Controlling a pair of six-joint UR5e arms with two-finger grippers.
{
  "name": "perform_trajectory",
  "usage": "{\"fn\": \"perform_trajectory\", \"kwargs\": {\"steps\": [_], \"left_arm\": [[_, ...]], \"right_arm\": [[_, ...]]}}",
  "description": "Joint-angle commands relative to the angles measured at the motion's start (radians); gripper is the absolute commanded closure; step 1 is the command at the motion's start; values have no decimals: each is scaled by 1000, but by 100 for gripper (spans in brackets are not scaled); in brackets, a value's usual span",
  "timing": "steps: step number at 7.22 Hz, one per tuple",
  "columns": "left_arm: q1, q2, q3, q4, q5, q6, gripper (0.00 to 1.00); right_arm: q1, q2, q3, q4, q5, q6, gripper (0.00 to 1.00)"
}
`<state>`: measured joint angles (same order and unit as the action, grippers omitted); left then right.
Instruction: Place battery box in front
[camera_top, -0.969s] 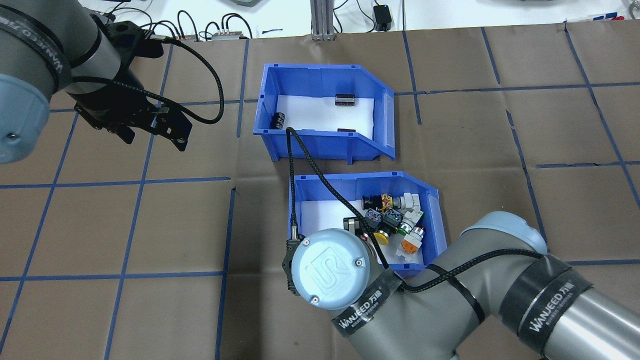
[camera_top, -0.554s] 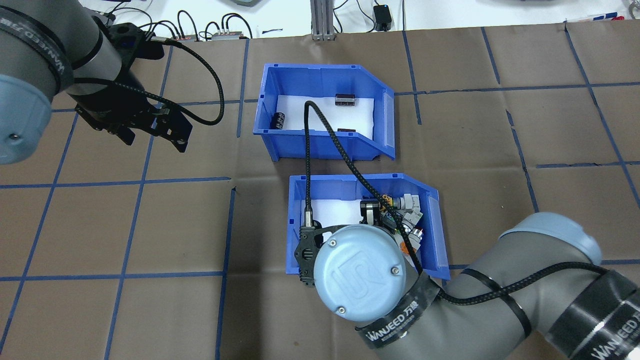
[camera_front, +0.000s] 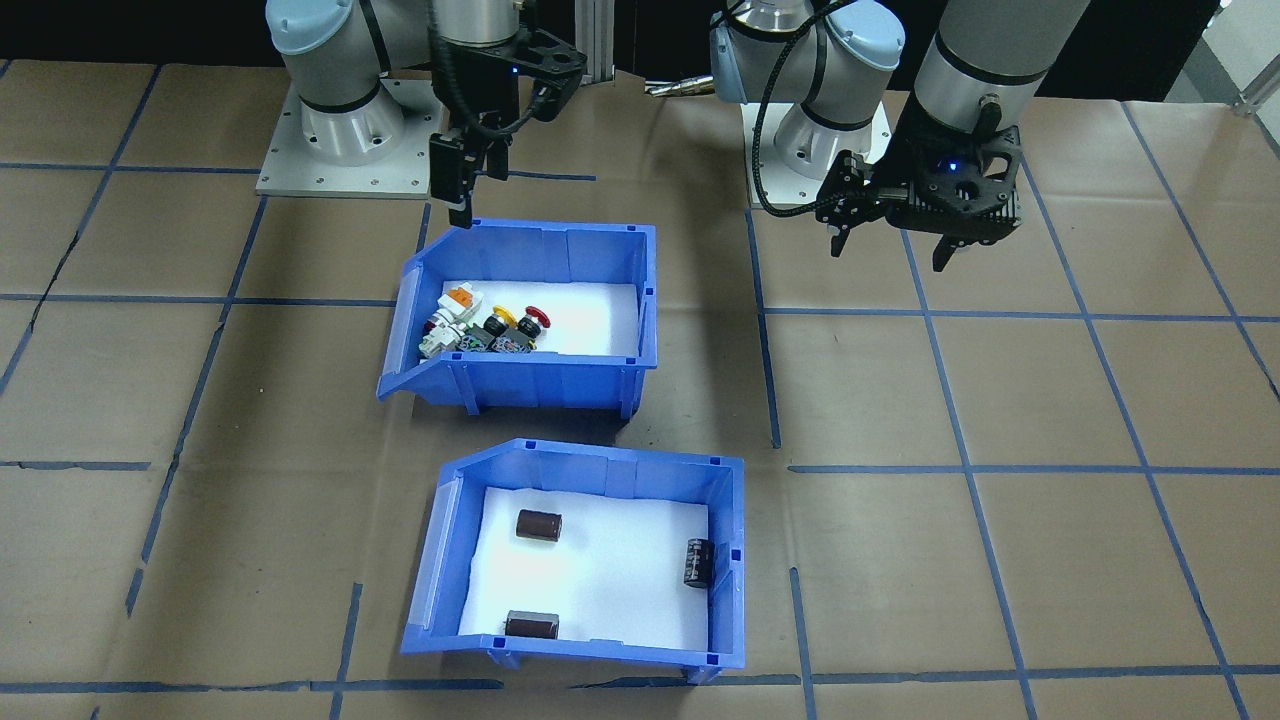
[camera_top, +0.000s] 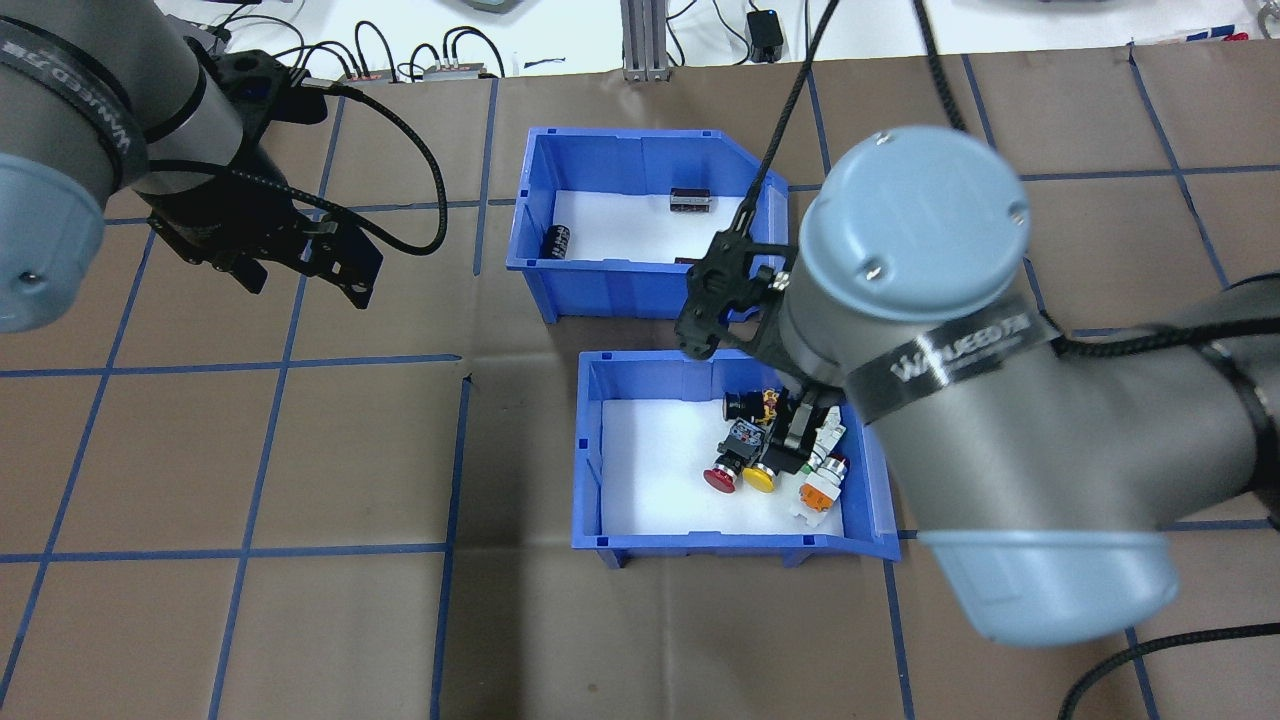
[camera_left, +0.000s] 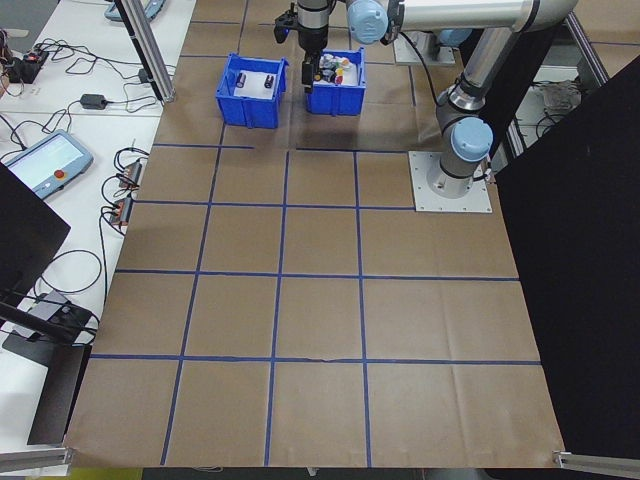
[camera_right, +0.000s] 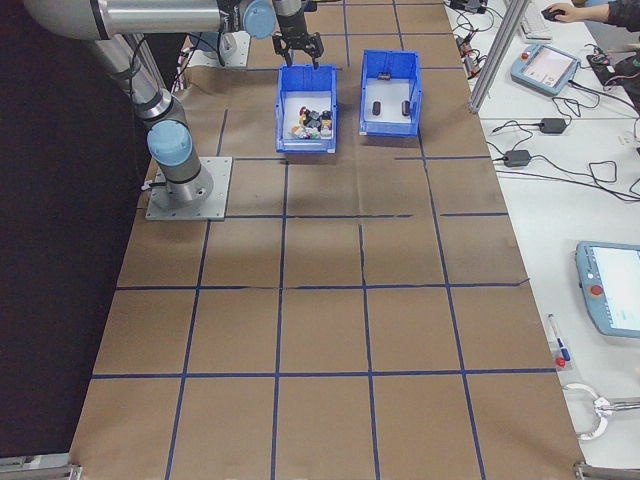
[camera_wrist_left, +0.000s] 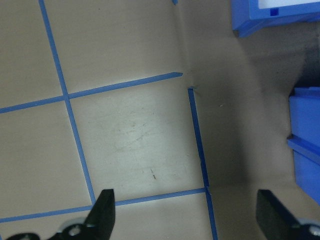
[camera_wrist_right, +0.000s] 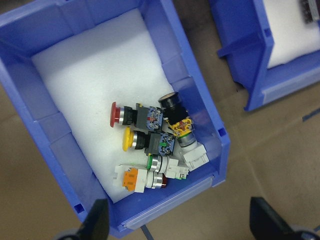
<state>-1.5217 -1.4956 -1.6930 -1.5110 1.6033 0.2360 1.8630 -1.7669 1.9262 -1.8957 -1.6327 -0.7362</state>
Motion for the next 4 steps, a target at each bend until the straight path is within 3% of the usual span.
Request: {"fn": "perform_trajectory", "kwargs": {"steps": [1, 4], "left_arm": [[0, 0, 3, 0, 1, 0, 0], [2, 0, 3, 0, -2, 0, 0]], "right_arm": [[-180, 15, -55, 46, 138, 209, 0], [-255, 114, -223, 150, 128, 380, 0]]}}
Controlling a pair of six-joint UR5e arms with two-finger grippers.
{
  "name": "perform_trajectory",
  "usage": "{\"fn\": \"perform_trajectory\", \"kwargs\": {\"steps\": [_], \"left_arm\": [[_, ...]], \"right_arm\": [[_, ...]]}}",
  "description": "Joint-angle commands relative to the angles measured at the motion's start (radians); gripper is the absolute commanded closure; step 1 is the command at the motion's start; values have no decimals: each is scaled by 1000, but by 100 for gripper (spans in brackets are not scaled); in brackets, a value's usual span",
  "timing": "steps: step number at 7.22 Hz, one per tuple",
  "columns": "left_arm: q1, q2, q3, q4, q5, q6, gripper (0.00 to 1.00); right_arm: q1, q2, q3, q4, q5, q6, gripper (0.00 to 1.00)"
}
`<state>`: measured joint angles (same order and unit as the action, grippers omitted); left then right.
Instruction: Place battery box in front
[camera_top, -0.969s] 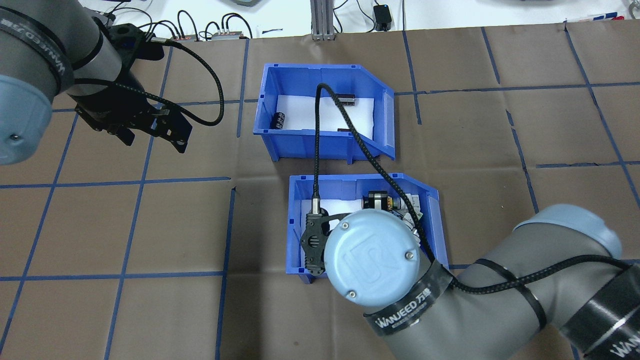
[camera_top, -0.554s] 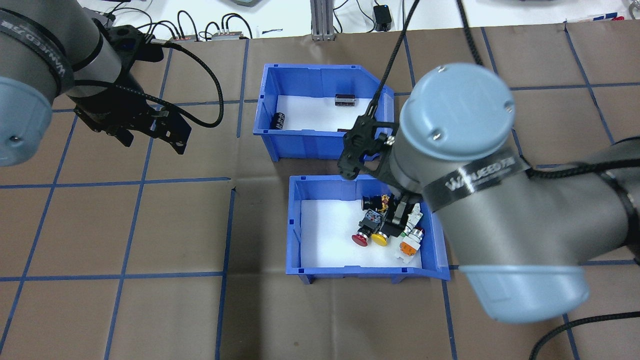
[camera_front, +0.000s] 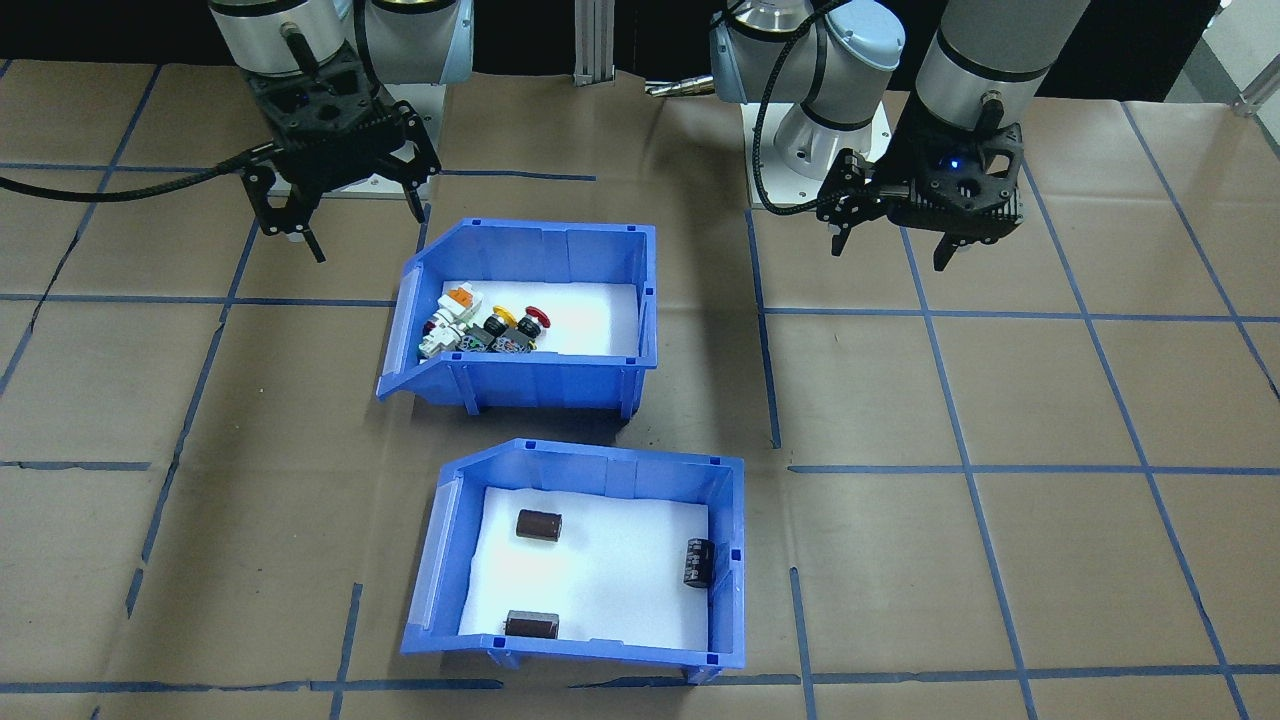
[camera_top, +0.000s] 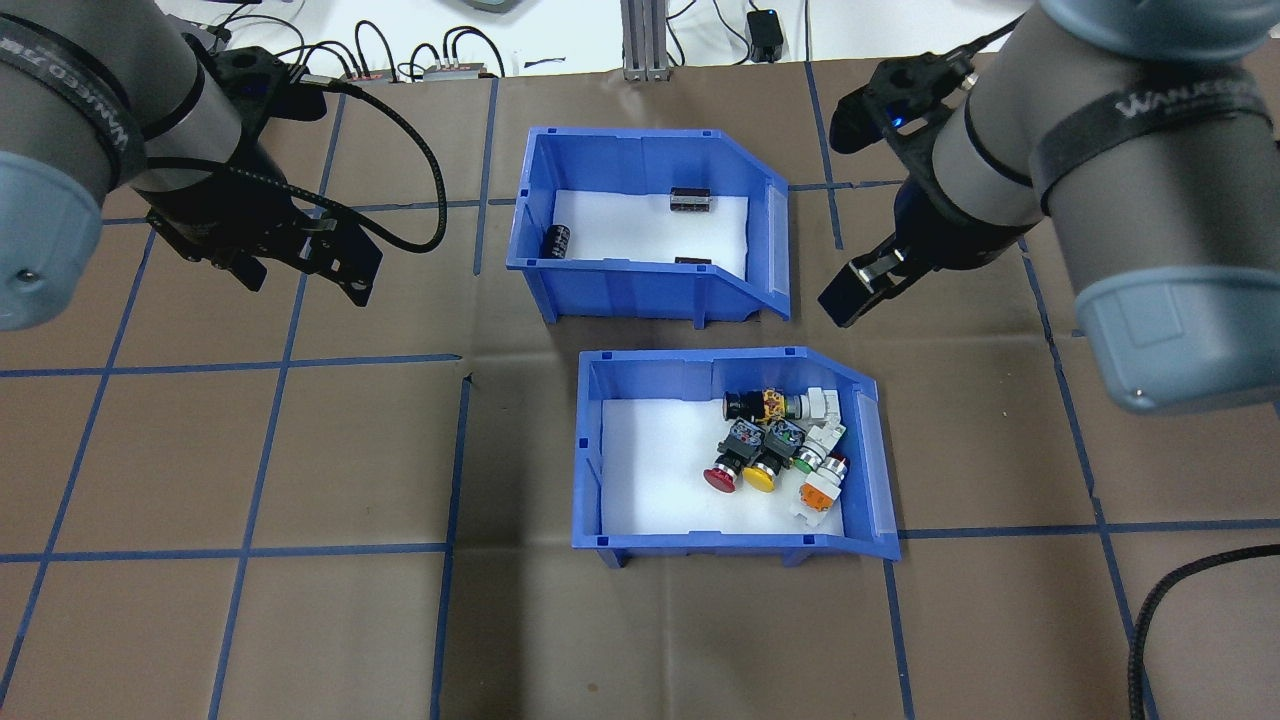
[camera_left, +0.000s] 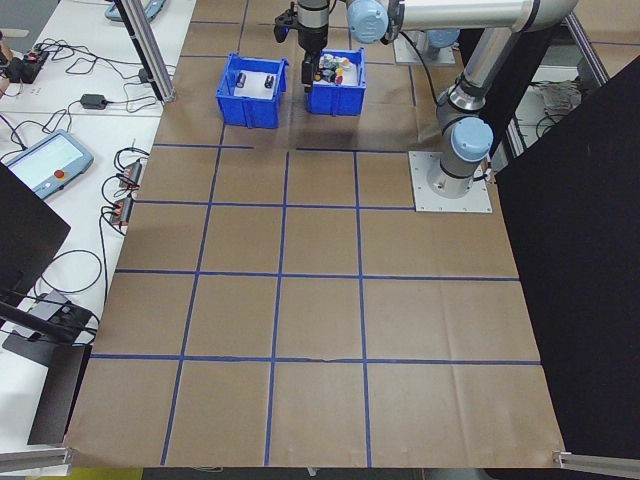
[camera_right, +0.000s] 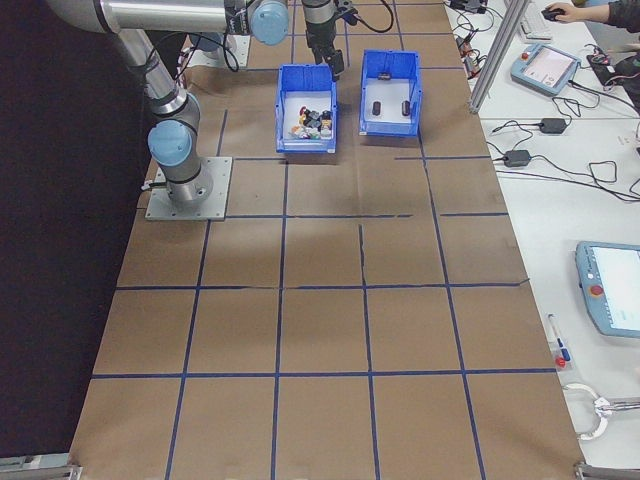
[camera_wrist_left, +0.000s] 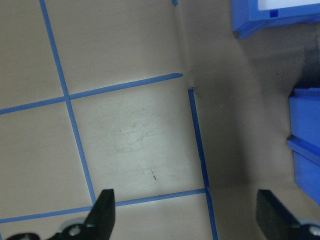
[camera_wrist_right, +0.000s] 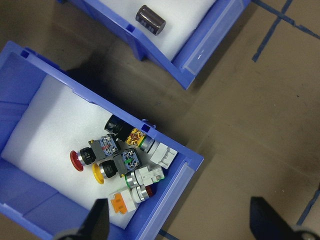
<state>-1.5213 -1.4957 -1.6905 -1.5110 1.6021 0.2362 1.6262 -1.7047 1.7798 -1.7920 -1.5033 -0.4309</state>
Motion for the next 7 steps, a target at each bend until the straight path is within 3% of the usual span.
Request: {"fn": "perform_trajectory", "kwargs": {"steps": [1, 2, 3, 5, 7], "left_arm": [[3, 0, 0, 0, -2, 0, 0], [3, 0, 0, 0, -4, 0, 0], [3, -1, 6, 0, -7, 0, 0], [6, -20, 32, 0, -7, 0, 0], [6, -29, 35, 2, -4, 5, 0]], "right_arm": [[-19, 127, -170, 113, -15, 278, 0], [-19, 210, -291, 167, -18, 431, 0], [-19, 259, -375, 280, -23, 460, 0], [-28, 289, -363, 324, -28, 532, 0], [-83, 275, -300, 263, -38, 538, 0]]}}
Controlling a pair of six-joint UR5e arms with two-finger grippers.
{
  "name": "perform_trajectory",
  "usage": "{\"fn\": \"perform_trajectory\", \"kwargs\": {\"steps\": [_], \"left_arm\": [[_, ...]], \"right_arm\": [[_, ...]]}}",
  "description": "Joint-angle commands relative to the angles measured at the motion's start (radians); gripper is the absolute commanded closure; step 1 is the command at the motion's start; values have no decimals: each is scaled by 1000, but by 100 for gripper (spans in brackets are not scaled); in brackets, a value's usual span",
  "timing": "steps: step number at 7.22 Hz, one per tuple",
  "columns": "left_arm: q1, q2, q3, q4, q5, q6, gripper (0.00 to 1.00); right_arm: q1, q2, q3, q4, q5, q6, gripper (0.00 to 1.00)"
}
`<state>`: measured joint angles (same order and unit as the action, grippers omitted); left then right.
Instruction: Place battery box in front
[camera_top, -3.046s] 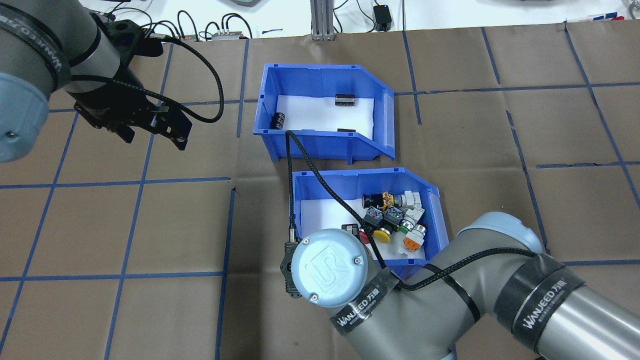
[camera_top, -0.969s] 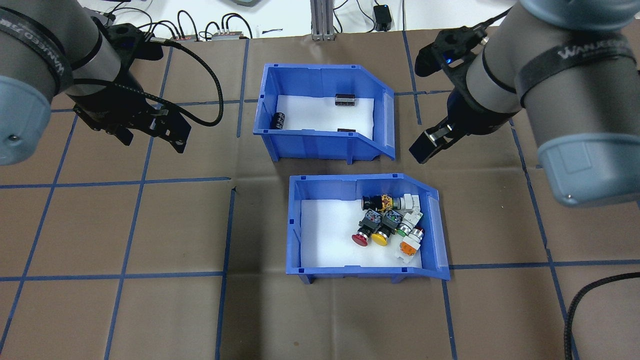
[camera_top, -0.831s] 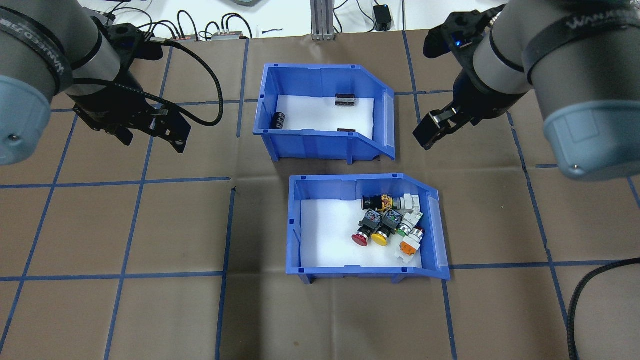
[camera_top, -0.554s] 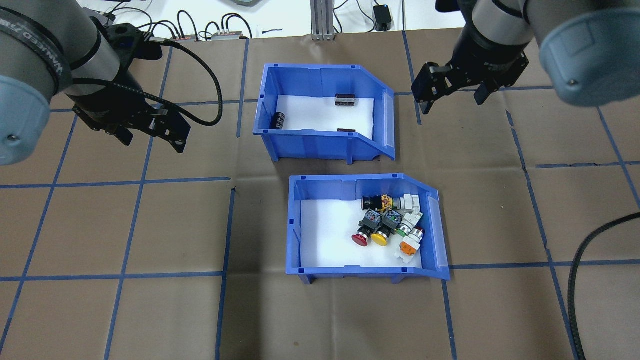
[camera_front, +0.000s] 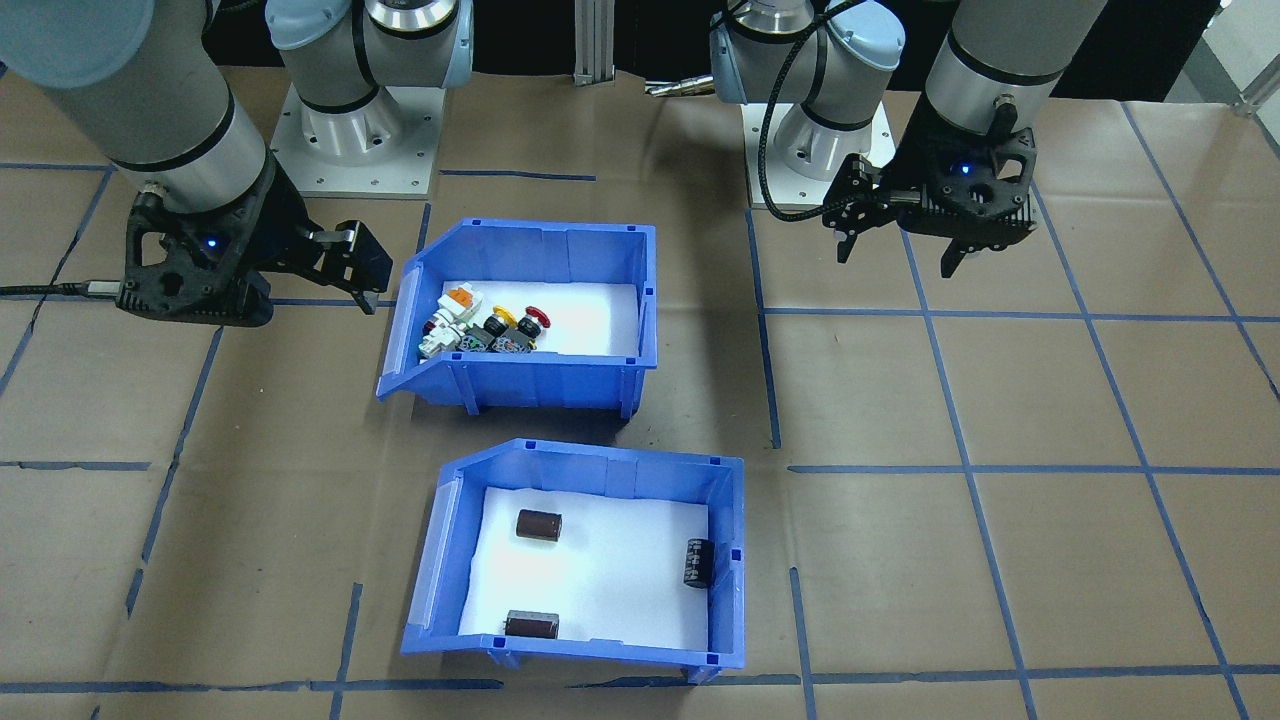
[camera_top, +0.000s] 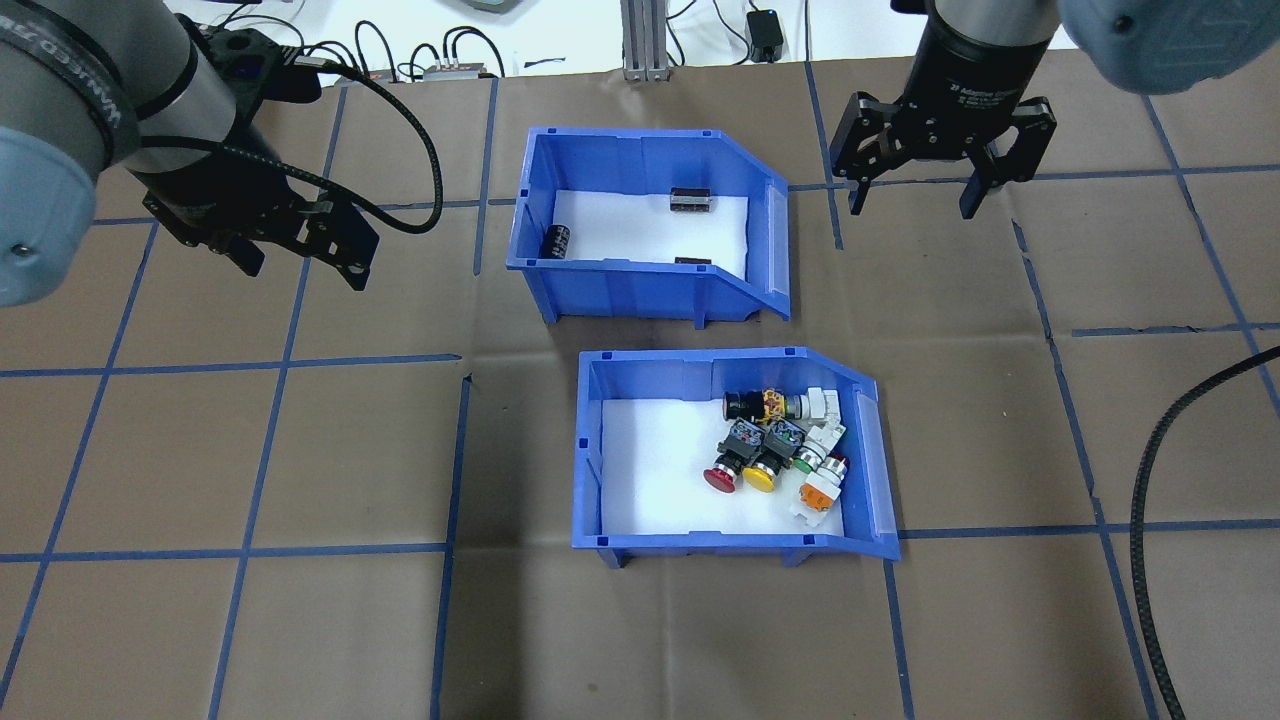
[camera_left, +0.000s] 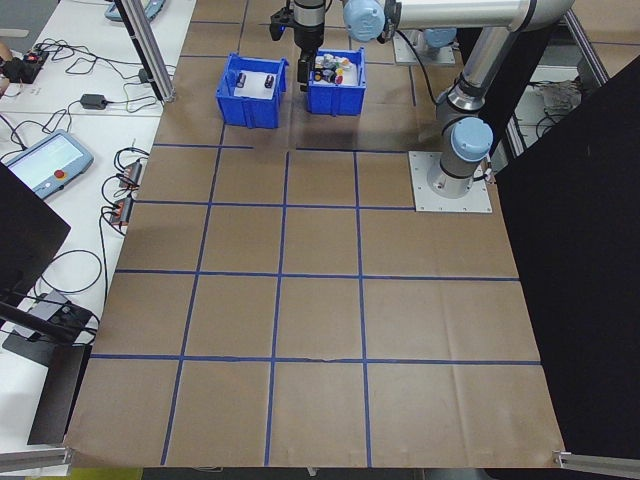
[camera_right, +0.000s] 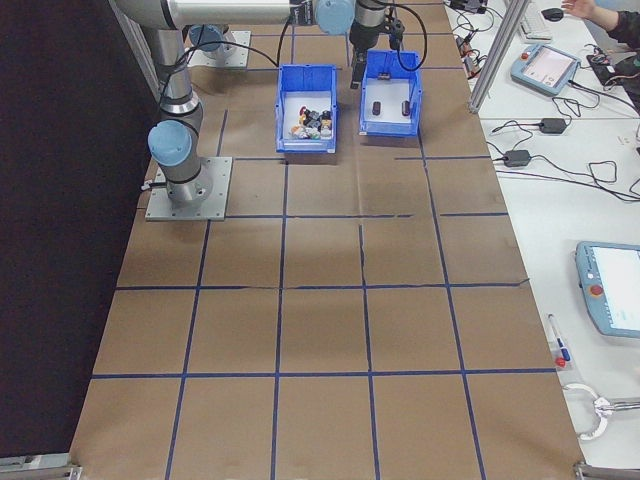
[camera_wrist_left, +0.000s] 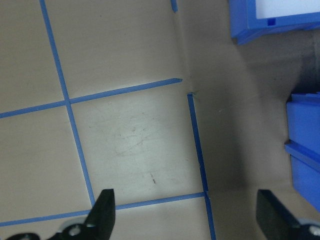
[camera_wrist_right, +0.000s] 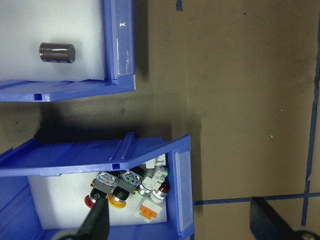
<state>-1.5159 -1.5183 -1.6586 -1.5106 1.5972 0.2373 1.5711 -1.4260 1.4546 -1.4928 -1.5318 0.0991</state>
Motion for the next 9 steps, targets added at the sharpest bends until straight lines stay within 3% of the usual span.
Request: {"fn": "perform_trajectory", "kwargs": {"steps": [1, 9], "left_arm": [[0, -10, 3, 3, 1, 57, 0], [0, 10, -10, 3, -5, 74, 0]], "right_arm": [[-25, -5, 20, -37, -55, 20, 0], [9, -36, 29, -30, -59, 114, 0]]}}
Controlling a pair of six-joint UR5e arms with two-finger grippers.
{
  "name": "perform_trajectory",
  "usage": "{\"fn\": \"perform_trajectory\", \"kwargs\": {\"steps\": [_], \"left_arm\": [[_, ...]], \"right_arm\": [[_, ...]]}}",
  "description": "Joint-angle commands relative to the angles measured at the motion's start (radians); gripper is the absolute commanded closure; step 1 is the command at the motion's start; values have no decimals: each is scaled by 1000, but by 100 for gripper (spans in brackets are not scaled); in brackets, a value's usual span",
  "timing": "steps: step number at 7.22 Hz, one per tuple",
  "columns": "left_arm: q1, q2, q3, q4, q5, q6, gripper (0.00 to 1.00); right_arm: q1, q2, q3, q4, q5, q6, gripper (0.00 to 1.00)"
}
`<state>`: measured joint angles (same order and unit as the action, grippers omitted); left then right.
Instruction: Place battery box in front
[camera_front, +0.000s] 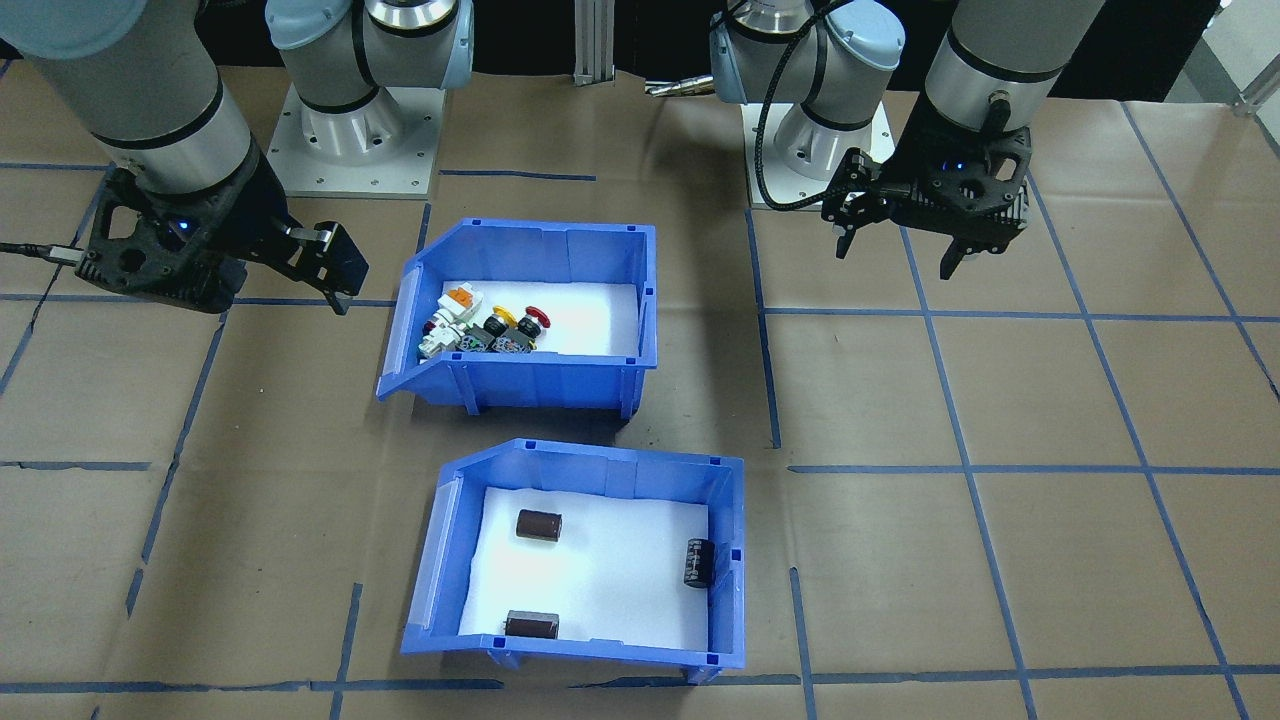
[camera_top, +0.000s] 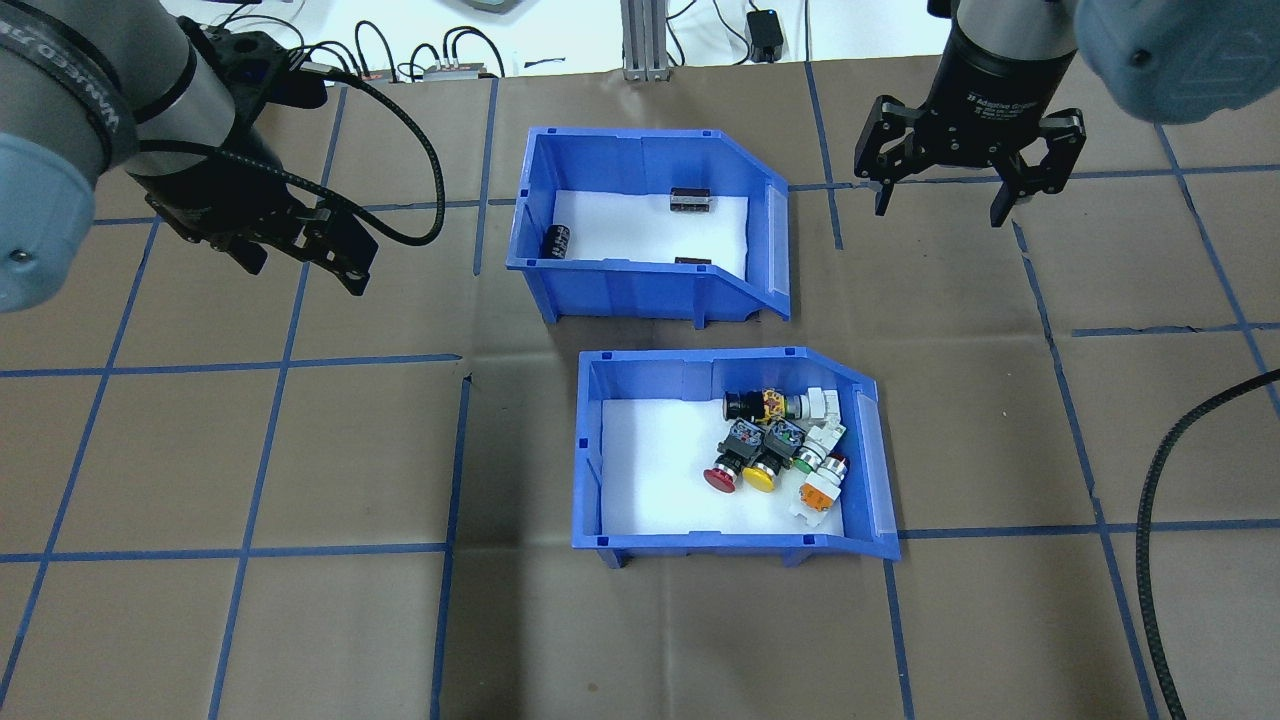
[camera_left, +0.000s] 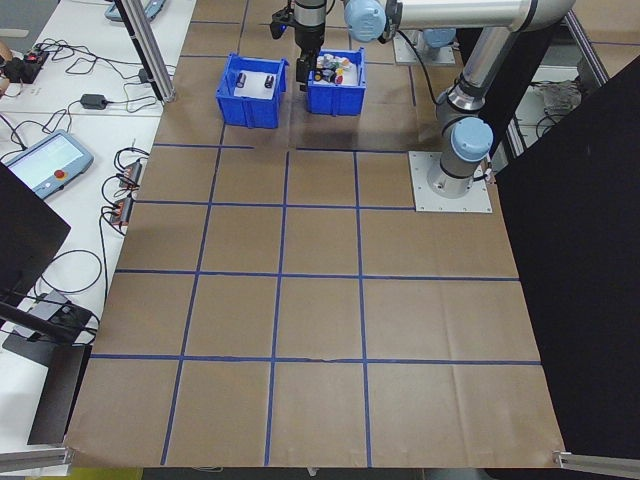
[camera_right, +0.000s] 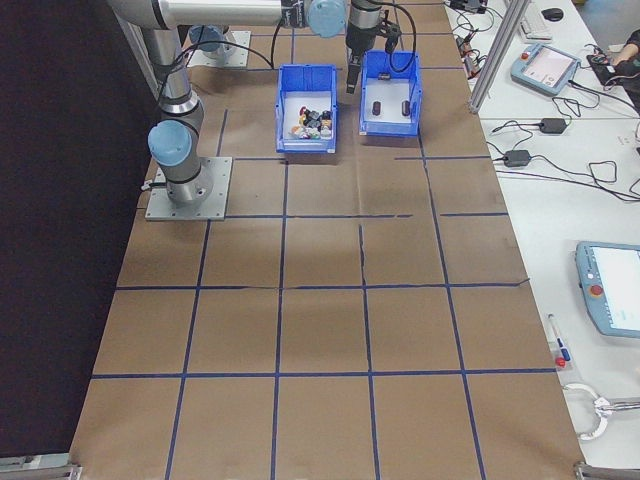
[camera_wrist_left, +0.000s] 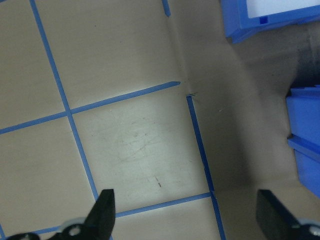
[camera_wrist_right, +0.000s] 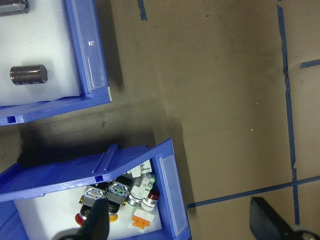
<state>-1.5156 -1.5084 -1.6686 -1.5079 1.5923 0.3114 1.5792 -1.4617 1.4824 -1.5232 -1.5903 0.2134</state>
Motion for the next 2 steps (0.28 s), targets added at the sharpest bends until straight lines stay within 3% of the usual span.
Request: {"fn": "perform_trajectory", "kwargs": {"steps": [1, 2], "left_arm": [[0, 1, -2, 0, 0, 0, 0], [0, 1, -3, 0, 0, 0, 0]], "right_arm": [[1, 1, 2, -3, 0, 0, 0], [1, 1, 6, -3, 0, -3, 0]]}}
